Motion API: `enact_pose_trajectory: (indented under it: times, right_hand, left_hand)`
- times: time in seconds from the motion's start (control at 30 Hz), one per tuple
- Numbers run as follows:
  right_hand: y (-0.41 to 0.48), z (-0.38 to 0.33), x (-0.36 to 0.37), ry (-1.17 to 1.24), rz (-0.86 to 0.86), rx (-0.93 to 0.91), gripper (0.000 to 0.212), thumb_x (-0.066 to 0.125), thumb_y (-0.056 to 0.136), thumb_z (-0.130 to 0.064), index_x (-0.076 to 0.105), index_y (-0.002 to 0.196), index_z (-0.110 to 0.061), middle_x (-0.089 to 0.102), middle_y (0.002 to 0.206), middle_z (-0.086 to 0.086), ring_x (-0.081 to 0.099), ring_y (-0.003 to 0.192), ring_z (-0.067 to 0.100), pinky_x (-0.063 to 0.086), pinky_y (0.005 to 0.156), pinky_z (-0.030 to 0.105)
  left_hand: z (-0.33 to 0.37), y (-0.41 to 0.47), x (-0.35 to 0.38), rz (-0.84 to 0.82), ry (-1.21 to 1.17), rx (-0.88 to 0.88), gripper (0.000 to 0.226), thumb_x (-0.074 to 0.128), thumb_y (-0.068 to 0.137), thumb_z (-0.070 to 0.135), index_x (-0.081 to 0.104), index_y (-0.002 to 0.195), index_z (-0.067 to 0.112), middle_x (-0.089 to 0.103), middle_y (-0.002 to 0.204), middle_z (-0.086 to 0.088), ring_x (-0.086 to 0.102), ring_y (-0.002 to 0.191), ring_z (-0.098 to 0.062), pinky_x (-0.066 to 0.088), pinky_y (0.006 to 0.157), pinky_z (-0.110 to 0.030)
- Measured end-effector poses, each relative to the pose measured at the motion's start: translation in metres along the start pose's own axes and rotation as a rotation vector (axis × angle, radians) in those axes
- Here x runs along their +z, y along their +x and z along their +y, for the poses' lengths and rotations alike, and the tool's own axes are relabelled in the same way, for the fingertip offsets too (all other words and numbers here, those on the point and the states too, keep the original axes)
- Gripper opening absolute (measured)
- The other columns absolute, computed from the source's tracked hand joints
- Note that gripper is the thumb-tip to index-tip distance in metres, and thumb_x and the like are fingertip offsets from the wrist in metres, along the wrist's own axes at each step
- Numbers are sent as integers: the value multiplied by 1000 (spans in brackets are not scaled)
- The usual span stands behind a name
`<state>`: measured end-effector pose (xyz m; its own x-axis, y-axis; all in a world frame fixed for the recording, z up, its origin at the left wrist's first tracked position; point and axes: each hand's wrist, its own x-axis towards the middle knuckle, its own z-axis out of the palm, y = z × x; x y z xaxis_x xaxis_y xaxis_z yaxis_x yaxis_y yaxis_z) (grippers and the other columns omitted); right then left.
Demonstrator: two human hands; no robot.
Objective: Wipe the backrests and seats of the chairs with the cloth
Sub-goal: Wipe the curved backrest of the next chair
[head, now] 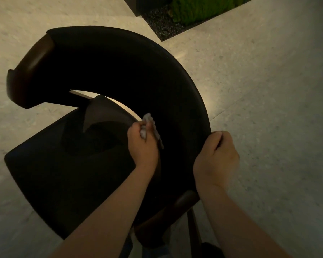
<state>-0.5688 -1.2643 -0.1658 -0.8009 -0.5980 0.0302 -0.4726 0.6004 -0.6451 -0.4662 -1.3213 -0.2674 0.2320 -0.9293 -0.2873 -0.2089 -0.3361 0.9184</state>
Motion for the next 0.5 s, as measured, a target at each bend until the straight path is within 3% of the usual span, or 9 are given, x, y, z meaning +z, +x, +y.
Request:
enact_pose_trajectory:
  times: [0.1,0.23,0.3,0.4,0.5]
  right_hand:
    - [0,0,0,9,12,-9,32,37,101,-23,50,73,-16,41,56,-6,37,48,9,25,48,24]
    - [0,0,0,2,10,-15,31,36,101,-24,51,75,-16,41,56,-6,37,49,8,25,49,23]
    - [0,1,0,4,3,-10,32,35,101,-25,51,75,-15,41,57,-6,37,49,8,26,49,23]
    - [0,0,-1,24,-11,5,32,34,101,-26,50,74,-16,42,58,-5,39,50,9,29,49,24]
    - [0,0,0,26,-11,9,33,33,100,-26,49,73,-17,43,58,-4,40,50,11,32,50,26]
  left_hand:
    - [4,-7,13,-64,28,113,18,42,93,55,51,95,39,57,103,3,60,82,-4,50,63,-14]
    - [-11,-7,25,12,7,-145,19,44,97,44,56,101,30,57,108,2,60,88,-7,53,73,-27]
    - [-25,3,21,-23,48,-234,15,46,97,39,57,102,30,59,107,0,62,86,-9,53,71,-27]
    - [-39,14,7,-89,185,-369,23,49,98,25,59,117,18,62,116,-7,62,102,-23,48,84,-32]
    - [-26,14,-8,-42,189,-216,23,49,99,23,59,115,9,62,108,-8,60,103,-27,46,85,-34]
